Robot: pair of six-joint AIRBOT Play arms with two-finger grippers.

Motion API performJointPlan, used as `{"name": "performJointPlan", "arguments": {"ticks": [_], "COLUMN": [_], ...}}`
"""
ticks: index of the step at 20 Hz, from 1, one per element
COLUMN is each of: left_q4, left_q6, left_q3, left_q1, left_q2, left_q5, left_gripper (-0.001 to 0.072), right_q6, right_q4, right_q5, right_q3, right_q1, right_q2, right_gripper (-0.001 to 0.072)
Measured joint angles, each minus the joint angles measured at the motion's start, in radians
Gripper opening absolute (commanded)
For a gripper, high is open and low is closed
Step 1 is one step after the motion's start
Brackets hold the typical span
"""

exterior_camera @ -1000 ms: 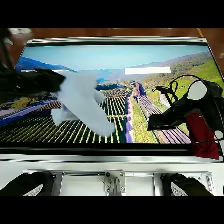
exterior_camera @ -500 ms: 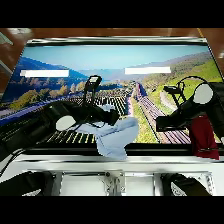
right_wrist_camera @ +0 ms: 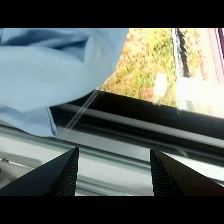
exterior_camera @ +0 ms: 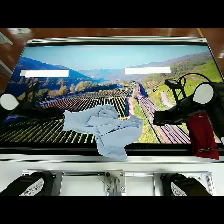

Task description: Fold the shirts.

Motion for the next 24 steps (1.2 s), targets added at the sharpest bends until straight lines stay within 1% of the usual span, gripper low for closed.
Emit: {"name": "performJointPlan", "arguments": {"ticks": [2,3,5,8,13,15,16,18,19,20,21,22,23,24], "left_q4": [-0.117,-0.174,-0.245,-0.318,-0.442,-0.493,-0.52,-0.541,-0.542,-0.541,-0.548,-0.545,-0.541,-0.538], "left_q6": [0.076,0.108,0.15,0.183,0.212,0.216,0.217,0.217,0.219,0.221,0.221,0.223,0.23,0.237], "left_q3": [-0.082,-0.118,-0.165,-0.198,-0.214,-0.214,-0.214,-0.213,-0.215,-0.215,-0.213,-0.21,-0.204,-0.198], "left_q1": [0.129,0.17,0.205,0.178,0.071,0.037,0.021,-0.002,-0.008,-0.015,-0.018,-0.021,-0.024,-0.024], "left_q2": [-0.018,-0.038,-0.09,-0.186,-0.317,-0.354,-0.371,-0.4,-0.415,-0.42,-0.423,-0.423,-0.419,-0.409], "left_q5": [-0.012,-0.011,0.005,0.056,0.196,0.238,0.25,0.272,0.293,0.302,0.306,0.312,0.318,0.317], "left_gripper": [0.0709,0.071,0.0712,0.0712,0.0711,0.0709,0.0688,0.0256,0.0197,0.0185,0.0125,0.0089,0.0059,0.0053], "right_q6": [0.0,0.0,0.0,0.0,-0.005,-0.013,-0.018,-0.024,-0.027,-0.029,-0.031,-0.031,-0.033,-0.036], "right_q4": [0.035,0.055,0.082,0.101,0.114,0.116,0.117,0.119,0.119,0.118,0.116,0.113,0.112,0.112], "right_q5": [-0.04,-0.056,-0.079,-0.096,-0.109,-0.11,-0.11,-0.11,-0.11,-0.111,-0.111,-0.111,-0.114,-0.119], "right_q3": [-0.001,-0.001,-0.001,-0.001,-0.002,-0.002,-0.002,-0.002,-0.002,-0.002,-0.005,-0.013,-0.026,-0.046], "right_q1": [0.0,0.0,0.0,0.0,0.0,0.0,0.0,0.0,0.0,0.0,0.0,0.0,0.0,0.0], "right_q2": [-0.009,-0.016,-0.033,-0.063,-0.101,-0.106,-0.108,-0.109,-0.111,-0.114,-0.117,-0.126,-0.135,-0.149], "right_gripper": [0.0568,0.0568,0.0568,0.0568,0.0571,0.0635,0.0635,0.0635,0.0635,0.0635,0.0635,0.0635,0.0635,0.0635]}}
